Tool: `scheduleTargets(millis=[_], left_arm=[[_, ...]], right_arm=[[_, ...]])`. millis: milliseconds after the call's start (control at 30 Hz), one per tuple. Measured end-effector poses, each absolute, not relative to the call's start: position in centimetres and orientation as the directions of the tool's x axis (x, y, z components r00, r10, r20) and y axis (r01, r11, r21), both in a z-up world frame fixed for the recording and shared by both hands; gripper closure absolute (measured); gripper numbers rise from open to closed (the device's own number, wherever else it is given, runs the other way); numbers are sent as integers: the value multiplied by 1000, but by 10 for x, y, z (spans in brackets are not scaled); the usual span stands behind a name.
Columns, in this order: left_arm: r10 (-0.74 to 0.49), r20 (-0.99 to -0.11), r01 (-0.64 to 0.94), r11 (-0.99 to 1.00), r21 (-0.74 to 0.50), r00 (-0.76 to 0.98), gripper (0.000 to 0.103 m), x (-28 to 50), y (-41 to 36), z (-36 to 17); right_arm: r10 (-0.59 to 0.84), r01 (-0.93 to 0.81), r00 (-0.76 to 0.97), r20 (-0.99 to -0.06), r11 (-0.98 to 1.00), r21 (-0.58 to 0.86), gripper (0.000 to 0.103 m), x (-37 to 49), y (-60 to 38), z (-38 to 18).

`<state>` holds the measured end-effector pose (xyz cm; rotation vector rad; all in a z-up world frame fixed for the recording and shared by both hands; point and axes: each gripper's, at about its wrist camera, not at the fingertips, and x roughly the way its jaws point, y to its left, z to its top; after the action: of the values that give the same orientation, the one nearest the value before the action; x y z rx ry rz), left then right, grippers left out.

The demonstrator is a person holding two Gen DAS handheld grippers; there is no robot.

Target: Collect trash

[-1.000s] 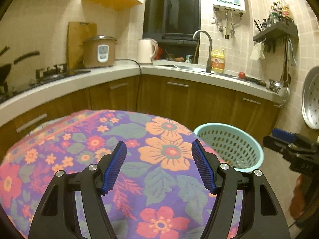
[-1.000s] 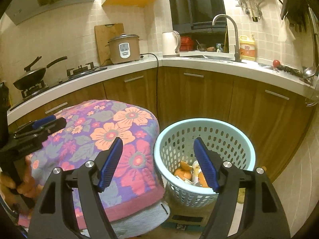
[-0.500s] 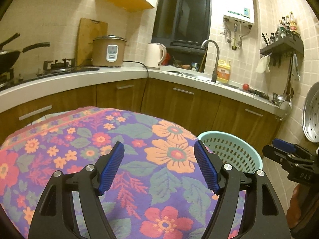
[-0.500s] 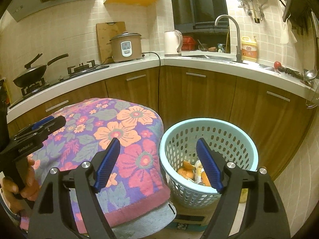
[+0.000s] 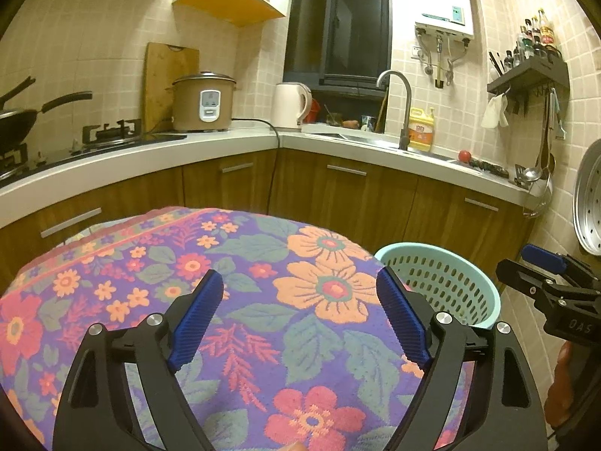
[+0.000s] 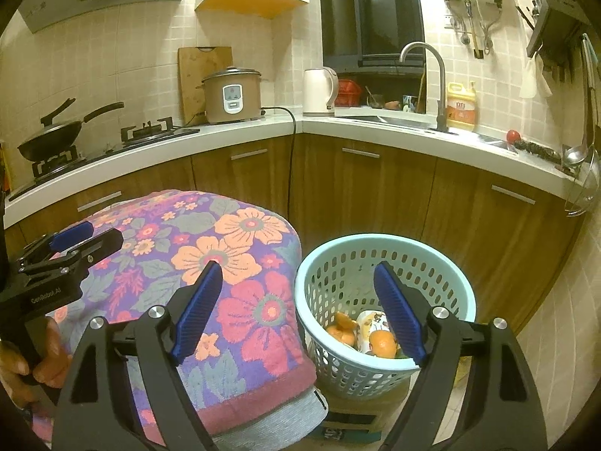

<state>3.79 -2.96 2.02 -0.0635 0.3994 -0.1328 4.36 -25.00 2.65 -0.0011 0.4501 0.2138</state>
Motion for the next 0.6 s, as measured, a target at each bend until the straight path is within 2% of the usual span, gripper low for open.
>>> scheduleTargets(millis=[600], left_arm=[[-146,-394,118,989,-95,908,18,41,-25,18]], right_arm=[[185,-179,885,-427,982,53,21,45,-258,28]])
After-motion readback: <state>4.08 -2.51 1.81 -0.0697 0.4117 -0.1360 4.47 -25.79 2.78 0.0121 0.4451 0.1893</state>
